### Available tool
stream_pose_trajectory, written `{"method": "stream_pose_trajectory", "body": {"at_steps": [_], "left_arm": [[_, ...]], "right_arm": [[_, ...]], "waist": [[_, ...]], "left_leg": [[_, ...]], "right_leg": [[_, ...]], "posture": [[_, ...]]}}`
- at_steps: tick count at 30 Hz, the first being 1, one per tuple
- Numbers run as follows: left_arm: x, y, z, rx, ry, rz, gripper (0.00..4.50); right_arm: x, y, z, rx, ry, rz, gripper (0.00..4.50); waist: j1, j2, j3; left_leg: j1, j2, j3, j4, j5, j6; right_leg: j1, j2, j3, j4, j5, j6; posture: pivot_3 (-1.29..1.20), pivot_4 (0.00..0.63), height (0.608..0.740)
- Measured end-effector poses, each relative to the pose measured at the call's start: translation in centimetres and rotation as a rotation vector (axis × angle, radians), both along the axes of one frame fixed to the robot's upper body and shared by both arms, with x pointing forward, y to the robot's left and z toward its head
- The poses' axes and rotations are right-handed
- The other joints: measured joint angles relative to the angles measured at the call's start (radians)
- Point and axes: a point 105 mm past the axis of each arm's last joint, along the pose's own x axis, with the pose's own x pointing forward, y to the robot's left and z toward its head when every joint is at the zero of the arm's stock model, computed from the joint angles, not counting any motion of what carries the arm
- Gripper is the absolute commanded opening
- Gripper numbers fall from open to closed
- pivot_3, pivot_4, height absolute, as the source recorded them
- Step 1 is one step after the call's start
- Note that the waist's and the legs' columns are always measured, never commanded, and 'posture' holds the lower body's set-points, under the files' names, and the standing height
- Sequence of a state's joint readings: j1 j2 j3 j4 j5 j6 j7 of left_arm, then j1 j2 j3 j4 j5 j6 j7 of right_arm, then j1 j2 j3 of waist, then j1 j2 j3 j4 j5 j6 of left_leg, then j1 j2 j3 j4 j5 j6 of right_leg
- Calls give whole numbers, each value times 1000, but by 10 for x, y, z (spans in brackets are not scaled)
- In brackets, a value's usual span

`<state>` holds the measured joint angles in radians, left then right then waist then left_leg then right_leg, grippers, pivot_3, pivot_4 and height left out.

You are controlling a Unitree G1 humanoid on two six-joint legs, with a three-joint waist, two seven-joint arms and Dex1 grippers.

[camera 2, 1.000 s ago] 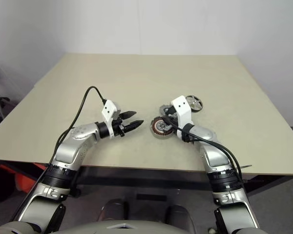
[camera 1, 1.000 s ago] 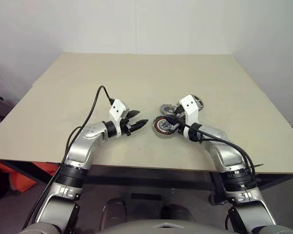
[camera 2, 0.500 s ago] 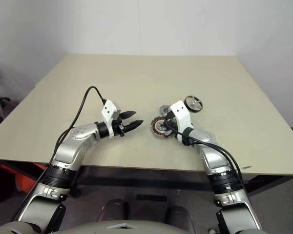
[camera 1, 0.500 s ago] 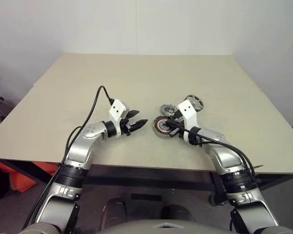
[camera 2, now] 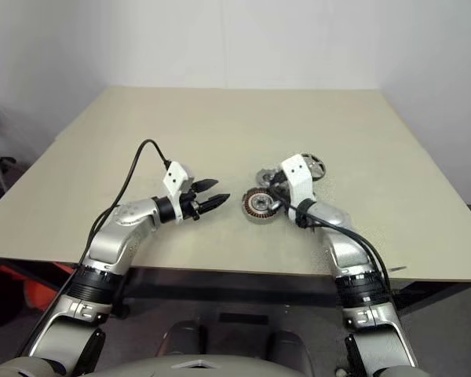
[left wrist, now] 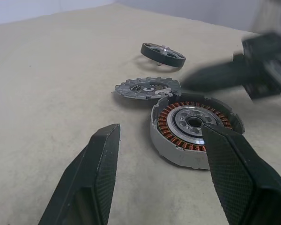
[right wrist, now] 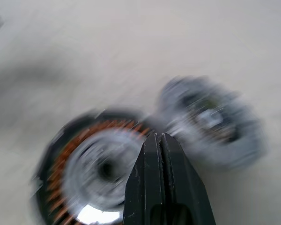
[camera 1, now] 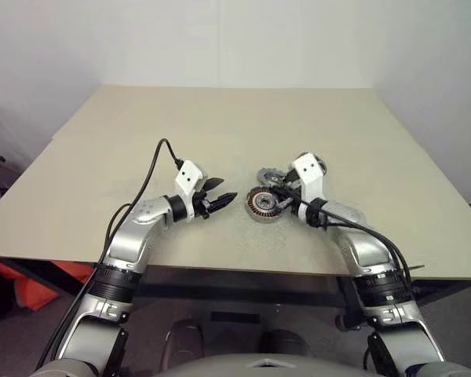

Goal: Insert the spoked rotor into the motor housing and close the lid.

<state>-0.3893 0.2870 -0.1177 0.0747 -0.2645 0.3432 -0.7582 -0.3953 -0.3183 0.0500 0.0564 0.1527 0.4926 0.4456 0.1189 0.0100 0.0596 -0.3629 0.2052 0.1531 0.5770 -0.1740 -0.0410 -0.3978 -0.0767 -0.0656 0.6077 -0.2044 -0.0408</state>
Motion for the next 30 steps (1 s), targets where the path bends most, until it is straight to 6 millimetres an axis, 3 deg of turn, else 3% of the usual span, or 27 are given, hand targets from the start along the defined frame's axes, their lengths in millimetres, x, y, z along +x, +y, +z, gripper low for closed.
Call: {"method": "stream_pose_trajectory", "body": {"at_steps": [4,8,12,15,18,22,30], "left_arm": [[1,0,0,-1,-6,5,2917],[1,1,-1,-1,-9,7,2917],[1,1,-1,0,-10,8,2917],[1,1,-1,4,-10,10,2917],[2,1,-1,8,-11,12,2917],[2,1,-2,13,-12,14,2917],[2,2,-3,21,-13,18,2917]], "right_arm": [[21,-21,19,31,-83,-171,64],[30,-40,5,59,-38,-324,64],[34,-64,-10,-56,-18,-442,64],[36,-78,-10,-155,-42,-481,644],[40,-78,-4,-238,-112,-489,1597],[43,-72,0,-336,-175,-443,1597],[43,-56,-6,-372,-178,-326,1597]], "waist": [[-2,0,0],[-3,0,0],[-7,0,0],[-17,0,0],[-27,0,0],[-26,0,0],[-26,0,0]], "left_leg": [[0,0,0,0,0,0],[-2,0,0,0,0,-1],[-2,0,0,0,2,-3],[-2,0,0,0,2,-3],[-2,0,0,0,2,-4],[-2,0,0,0,2,-3],[-3,0,0,0,0,-1]], "right_leg": [[0,0,0,0,0,0],[-1,0,0,0,3,-5],[-2,0,0,0,3,-6],[-2,0,0,0,1,-2],[-2,1,0,0,1,-1],[-3,1,0,1,1,-1],[-3,1,0,0,4,-6]], "posture": [[0,0,740],[0,0,740],[0,0,740],[0,0,740],[0,0,740],[0,0,740],[0,0,740]]}}
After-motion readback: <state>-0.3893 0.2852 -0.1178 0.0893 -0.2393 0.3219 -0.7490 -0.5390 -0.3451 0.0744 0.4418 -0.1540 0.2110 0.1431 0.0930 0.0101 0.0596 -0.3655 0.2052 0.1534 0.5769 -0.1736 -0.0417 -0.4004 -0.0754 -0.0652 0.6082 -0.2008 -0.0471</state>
